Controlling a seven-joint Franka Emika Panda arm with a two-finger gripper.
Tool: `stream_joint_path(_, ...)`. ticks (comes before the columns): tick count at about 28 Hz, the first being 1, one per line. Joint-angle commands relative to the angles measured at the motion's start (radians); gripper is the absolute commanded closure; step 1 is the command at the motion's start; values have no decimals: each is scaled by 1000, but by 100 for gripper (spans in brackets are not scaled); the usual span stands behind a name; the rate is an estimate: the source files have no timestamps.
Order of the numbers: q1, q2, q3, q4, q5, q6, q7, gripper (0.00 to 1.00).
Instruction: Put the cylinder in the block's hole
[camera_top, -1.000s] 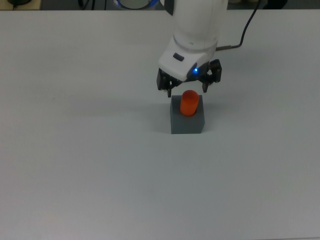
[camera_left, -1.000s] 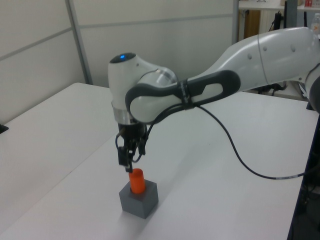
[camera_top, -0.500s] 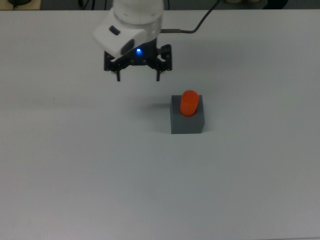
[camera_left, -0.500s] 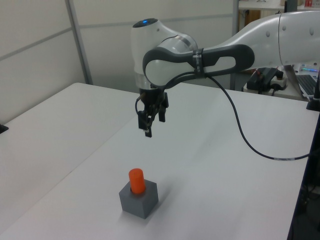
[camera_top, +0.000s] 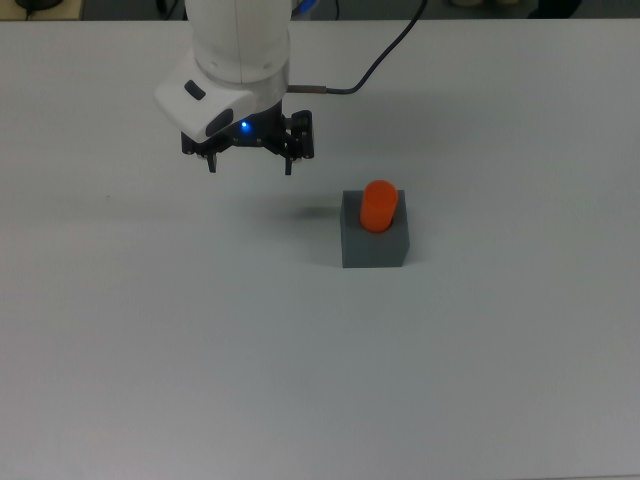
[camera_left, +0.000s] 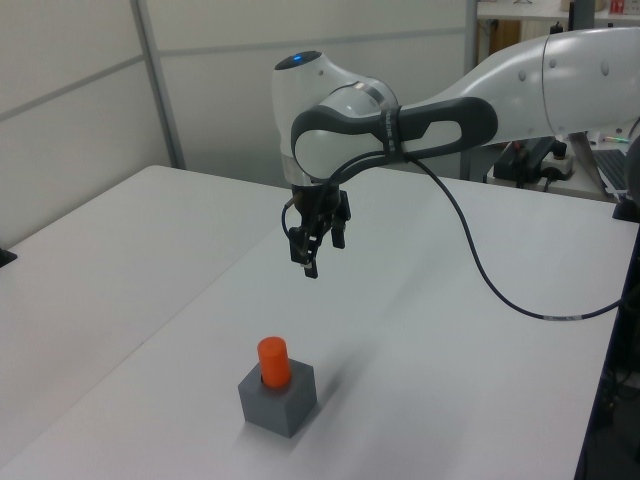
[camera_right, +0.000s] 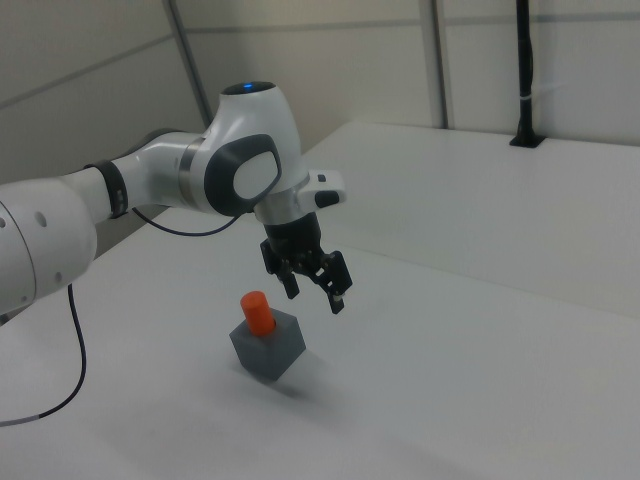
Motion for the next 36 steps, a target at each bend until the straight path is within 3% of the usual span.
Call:
stream_joint_path(1,-6,-3,-7,-1,-6,-11,-14,0)
stream_joint_path(36,-23,0,-8,6,-6,-3,-29,0)
